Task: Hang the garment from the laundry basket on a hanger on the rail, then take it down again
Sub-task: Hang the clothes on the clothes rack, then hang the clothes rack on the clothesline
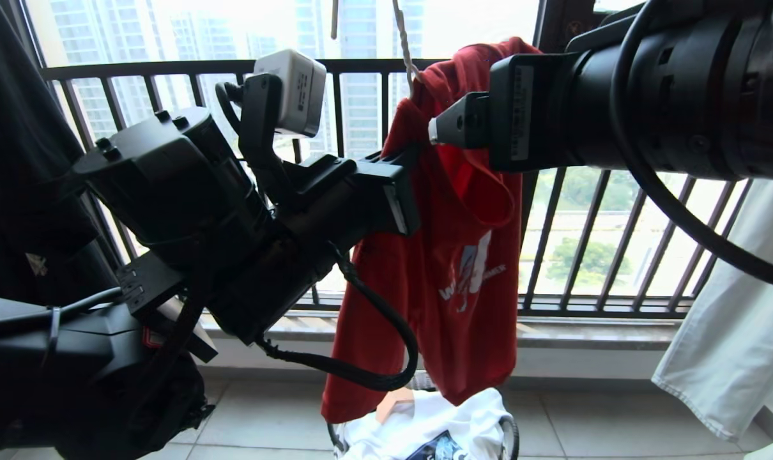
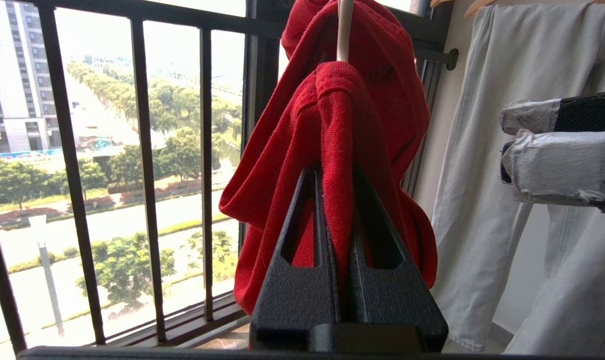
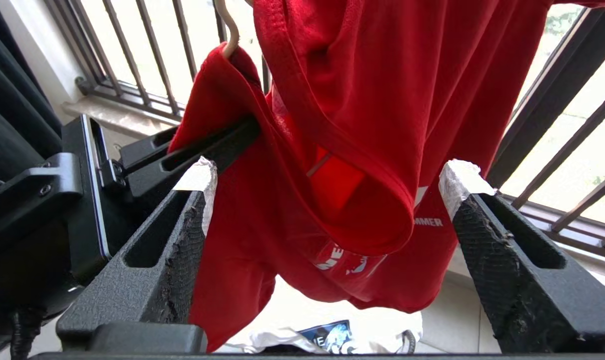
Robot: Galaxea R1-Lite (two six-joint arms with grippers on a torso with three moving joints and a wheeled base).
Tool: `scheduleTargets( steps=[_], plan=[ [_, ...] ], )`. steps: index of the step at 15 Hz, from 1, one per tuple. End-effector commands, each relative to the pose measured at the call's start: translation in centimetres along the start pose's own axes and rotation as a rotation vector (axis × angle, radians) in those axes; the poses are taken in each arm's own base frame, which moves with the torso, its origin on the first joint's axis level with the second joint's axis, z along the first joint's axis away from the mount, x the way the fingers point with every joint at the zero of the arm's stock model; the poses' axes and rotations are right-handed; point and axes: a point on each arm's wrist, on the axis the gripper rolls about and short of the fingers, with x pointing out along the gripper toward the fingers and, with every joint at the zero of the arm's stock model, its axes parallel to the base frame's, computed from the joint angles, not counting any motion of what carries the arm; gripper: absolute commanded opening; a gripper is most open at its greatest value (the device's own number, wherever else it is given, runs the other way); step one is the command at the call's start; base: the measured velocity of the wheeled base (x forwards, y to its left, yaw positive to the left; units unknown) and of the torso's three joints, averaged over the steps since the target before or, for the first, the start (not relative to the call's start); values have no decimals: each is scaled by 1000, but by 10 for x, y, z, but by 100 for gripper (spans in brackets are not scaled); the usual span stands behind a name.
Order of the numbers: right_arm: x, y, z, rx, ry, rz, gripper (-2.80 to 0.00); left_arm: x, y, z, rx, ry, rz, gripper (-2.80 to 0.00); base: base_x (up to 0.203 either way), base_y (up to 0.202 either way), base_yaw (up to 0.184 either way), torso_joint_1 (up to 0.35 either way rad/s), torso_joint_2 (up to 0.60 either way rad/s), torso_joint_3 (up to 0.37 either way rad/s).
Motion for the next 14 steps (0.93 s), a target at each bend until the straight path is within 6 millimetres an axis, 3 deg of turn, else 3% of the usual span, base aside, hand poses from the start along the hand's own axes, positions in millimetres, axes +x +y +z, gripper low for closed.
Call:
scheduleTargets(
  steps=[1, 3, 4, 6, 14],
  plan=[
    [-18, -15, -2, 0, -1, -3, 0, -4, 0, 12, -6, -33, -3, -280, 0, 0, 0, 0, 0, 0],
    [-32, -28, -8, -10, 6, -7, 0, -7, 0, 16, -7, -38, -6, -280, 0, 0, 0, 0, 0, 0],
    [-39, -35, -9, -24, 8, -10, -280, -7, 0, 17, -8, -39, -6, -280, 0, 0, 0, 0, 0, 0],
    [-50, -48, -14, -76, 59, -34, -280, -9, 0, 19, -8, -35, -8, -280, 0, 0, 0, 0, 0, 0],
    [-58, -86, -8, -172, 69, -163, -280, -28, -3, 37, -112, 91, -131, -280, 0, 0, 0, 0, 0, 0]
  ],
)
